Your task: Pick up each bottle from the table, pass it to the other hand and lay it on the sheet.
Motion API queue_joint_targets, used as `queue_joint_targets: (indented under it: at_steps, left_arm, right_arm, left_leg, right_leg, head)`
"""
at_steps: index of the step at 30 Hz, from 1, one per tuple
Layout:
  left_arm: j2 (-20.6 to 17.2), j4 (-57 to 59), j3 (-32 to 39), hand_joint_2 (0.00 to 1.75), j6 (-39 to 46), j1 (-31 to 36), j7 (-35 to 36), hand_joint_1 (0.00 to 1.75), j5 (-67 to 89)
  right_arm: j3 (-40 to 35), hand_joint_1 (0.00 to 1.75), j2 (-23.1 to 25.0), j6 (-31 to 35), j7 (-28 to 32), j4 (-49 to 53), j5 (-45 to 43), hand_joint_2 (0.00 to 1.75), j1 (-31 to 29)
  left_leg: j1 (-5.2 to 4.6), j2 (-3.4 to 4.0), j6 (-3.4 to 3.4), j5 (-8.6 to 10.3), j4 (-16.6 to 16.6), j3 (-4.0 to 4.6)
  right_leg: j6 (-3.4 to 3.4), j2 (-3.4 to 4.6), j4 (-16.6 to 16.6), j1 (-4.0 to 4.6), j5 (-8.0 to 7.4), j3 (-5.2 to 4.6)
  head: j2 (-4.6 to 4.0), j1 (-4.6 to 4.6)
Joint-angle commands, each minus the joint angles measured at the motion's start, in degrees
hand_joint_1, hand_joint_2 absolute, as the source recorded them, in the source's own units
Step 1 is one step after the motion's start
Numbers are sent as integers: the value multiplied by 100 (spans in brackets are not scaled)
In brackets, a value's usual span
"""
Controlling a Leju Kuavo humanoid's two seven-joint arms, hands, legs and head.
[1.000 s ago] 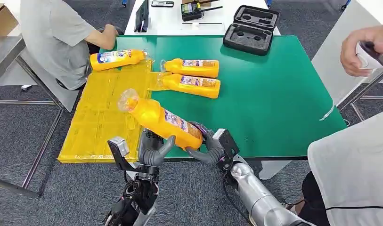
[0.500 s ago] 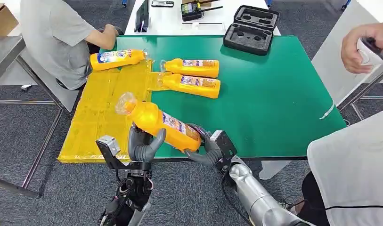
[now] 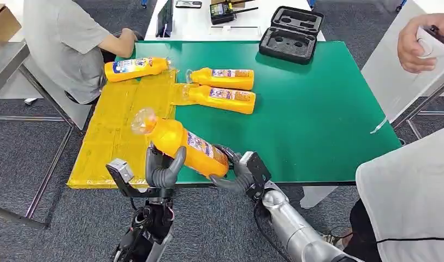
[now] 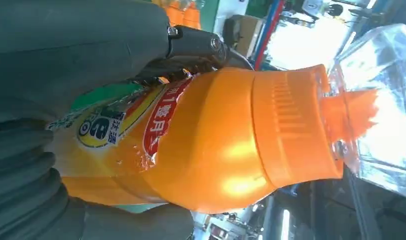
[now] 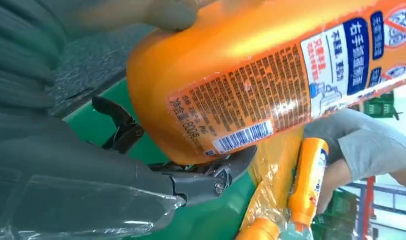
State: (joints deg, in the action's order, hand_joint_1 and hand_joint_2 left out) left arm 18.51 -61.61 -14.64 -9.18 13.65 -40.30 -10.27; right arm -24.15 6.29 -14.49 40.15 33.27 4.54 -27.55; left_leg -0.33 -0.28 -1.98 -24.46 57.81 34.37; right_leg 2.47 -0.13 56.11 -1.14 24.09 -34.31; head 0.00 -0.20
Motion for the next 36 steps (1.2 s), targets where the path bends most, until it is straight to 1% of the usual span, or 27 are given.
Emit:
queue_joint_targets:
  at_steps: [1,6,8,14,16,17,18,19,20,22,23,25,27,28,30,36]
  left_arm:
    - [135,131,-165,175,-126,-114,30,175,71]
    - [129,127,-153,175,-184,-123,30,175,55]
    - [129,127,-153,175,-184,-123,30,175,55]
    - [144,98,-119,175,-189,-130,30,175,109]
    - [149,103,-117,175,-170,-106,30,175,129]
    - [149,100,-124,175,-166,-101,30,175,125]
    - [149,105,-149,175,-125,-85,30,175,117]
    - [149,105,-149,175,-125,-85,30,175,117]
    - [149,95,-170,175,-113,-83,30,175,131]
    - [120,-49,-250,175,68,-107,30,175,318]
    - [83,-143,-347,175,302,-109,30,175,465]
    - [6,-188,-509,175,619,-27,30,175,565]
    - [-30,-253,-551,175,716,-17,30,175,610]
    - [-30,-253,-551,175,716,-17,30,175,610]
    - [-148,-480,-663,175,990,-29,30,175,762]
    - [-222,-540,-451,175,976,49,30,175,568]
  right_arm:
    - [110,175,-15,-154,-15,-41,-174,175,-342]
    - [130,175,-35,-144,-15,-28,-170,175,-321]
    - [130,175,-35,-144,-15,-28,-170,175,-321]
    - [162,175,-3,-107,-15,-122,-150,175,-368]
    - [176,136,20,-102,-15,-157,-133,175,-393]
    - [181,120,29,-102,-15,-182,-126,175,-411]
    - [184,61,64,-73,-15,-306,-103,175,-483]
    - [184,19,64,-73,-15,-306,-103,175,-483]
    - [217,0,85,32,-15,-365,-89,175,-504]
    - [286,0,100,125,-15,-424,-59,175,-525]
    - [293,0,92,232,-15,-406,-1,175,-515]
    - [364,0,100,240,-15,-434,-1,175,-506]
    - [351,0,91,326,-15,-416,56,175,-487]
    - [351,0,91,326,-15,-416,56,175,-487]
    - [393,0,73,403,-15,-379,53,175,-392]
    - [490,0,23,592,-15,-351,27,175,-215]
  left_leg:
    - [2,4,7,-7,3,-10]
    - [7,9,11,-15,6,-21]
    - [0,5,6,-6,0,-9]
    - [2,7,8,-9,2,-14]
    - [3,10,9,-11,4,-16]
    - [-1,6,5,-4,0,-7]
    - [6,12,11,-14,7,-19]
    - [0,8,6,-6,1,-8]
    - [3,12,9,-11,5,-16]
    - [2,11,8,-9,5,-10]
    - [7,14,12,-16,9,-20]
    - [2,3,7,-5,2,-7]
    - [6,7,12,-12,4,-21]
    - [5,4,10,-8,1,-14]
    - [4,9,10,-10,-1,-20]
    - [4,1,8,-5,-4,-16]
  right_leg:
    - [-7,3,1,2,5,10]
    - [-12,7,1,8,10,21]
    - [-7,4,1,1,4,7]
    - [-8,5,1,2,6,12]
    - [-9,9,2,3,7,13]
    - [-5,5,1,0,3,4]
    - [-11,10,2,7,9,18]
    - [-6,7,1,1,3,6]
    - [-9,11,3,4,7,13]
    - [-8,10,4,2,5,8]
    - [-13,12,5,7,10,18]
    - [-7,2,2,2,4,7]
    - [-12,5,2,6,9,19]
    - [-10,3,0,5,7,14]
    - [-10,8,-1,5,7,17]
    - [-8,0,-6,5,4,16]
  head:
    - [0,0]
    - [0,0]
    - [0,0]
    - [0,0]
    - [0,0]
    - [0,0]
    - [0,0]
    - [0,0]
    - [0,0]
    - [0,0]
    - [0,-2]
    - [0,-2]
    - [0,0]
    - [0,0]
    - [0,0]
    - [0,0]
